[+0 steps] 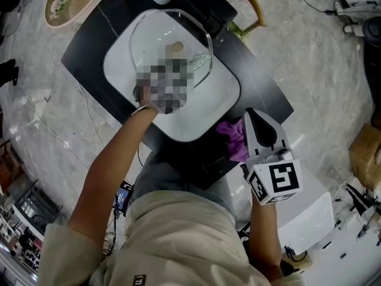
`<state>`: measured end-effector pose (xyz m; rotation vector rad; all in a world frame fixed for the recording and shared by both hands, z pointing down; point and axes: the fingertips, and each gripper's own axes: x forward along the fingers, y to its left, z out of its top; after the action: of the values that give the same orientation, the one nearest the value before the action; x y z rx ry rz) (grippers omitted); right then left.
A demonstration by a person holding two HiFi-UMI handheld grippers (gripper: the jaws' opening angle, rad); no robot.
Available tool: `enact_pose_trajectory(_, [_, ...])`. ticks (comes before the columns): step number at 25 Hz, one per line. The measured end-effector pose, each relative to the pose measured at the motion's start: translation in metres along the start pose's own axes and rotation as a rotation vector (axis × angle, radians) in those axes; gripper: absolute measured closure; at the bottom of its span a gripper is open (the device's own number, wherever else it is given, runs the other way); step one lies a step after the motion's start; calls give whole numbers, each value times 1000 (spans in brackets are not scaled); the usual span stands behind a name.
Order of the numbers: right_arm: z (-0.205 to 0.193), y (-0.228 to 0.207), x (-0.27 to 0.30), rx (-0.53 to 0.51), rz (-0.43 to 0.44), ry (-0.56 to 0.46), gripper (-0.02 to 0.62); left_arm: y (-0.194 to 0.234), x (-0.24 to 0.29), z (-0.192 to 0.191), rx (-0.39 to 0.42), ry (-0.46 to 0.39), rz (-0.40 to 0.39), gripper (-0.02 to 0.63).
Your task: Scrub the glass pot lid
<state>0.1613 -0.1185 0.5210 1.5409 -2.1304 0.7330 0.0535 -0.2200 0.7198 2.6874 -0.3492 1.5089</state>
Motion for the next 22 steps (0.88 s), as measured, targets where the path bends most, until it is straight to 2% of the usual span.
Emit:
enact_pose_trajectory(12, [-4,7,3,-7,9,13,571,109,-25,-98,-160,154,186,522])
enact_pose_trajectory(17, [-6,8,3,-9,10,15,571,128,-35,-104,-172,167,233,522])
enact_pose_trajectory(22, [-7,7,1,-14,10,13,571,125,-33,-105,-166,174,235,522])
